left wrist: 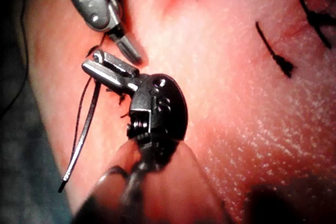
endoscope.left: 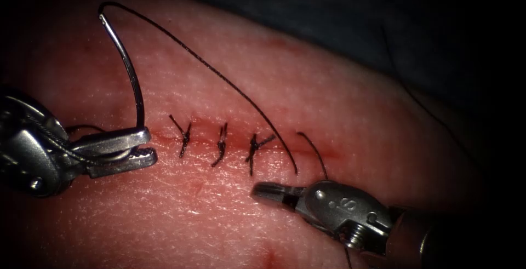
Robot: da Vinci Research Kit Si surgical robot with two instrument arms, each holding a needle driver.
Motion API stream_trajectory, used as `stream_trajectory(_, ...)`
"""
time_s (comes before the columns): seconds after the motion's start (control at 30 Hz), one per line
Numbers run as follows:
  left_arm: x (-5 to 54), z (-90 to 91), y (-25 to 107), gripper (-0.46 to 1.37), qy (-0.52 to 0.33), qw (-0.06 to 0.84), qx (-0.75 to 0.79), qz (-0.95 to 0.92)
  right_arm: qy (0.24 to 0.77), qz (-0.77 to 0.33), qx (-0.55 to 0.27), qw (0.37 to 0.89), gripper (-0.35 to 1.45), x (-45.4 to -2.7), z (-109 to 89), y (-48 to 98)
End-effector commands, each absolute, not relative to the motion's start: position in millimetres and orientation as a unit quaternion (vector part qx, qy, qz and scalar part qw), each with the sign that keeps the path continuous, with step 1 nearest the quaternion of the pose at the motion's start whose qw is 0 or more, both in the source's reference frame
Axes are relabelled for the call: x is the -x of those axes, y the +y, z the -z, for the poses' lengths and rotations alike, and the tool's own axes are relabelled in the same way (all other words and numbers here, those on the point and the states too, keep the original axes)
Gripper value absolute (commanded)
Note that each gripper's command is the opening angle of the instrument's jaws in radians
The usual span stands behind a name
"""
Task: Wound Closure
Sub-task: Repeatedly pull the suture through the wound with the right gripper
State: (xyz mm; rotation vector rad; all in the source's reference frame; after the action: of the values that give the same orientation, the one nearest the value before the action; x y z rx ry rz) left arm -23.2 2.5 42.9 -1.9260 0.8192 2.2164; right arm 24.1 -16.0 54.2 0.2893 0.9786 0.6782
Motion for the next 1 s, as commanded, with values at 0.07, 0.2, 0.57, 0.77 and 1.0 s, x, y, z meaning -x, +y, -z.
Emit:
stream_trajectory(0.07, 23.2, -42.9, 2.5, -0.35, 0.266, 0.044, 0.632, -0.727, 0.459, -0.318, -0.136, 0.818, -0.35, -24.1, -54.1, -16.2)
stream_trajectory(0.2, 23.2, -42.9, 2.5, -0.35, 0.268, 0.042, 0.631, -0.727, 0.459, -0.319, -0.135, 0.818, -0.35, -24.1, -54.2, -16.1)
stream_trajectory(0.57, 23.2, -42.9, 2.5, -0.35, 0.267, 0.042, 0.631, -0.727, 0.461, -0.311, -0.139, 0.819, -0.3, -22.8, -54.1, -17.1)
stream_trajectory(0.77, 23.2, -42.9, 2.5, -0.35, 0.267, 0.042, 0.631, -0.727, 0.459, -0.31, -0.13, 0.822, 0.51, -21.7, -53.8, -17.8)
stream_trajectory(1.0, 23.1, -42.9, 2.5, -0.35, 0.267, 0.042, 0.631, -0.727, 0.451, -0.319, -0.116, 0.825, 0.9, -19.4, -53.6, -18.3)
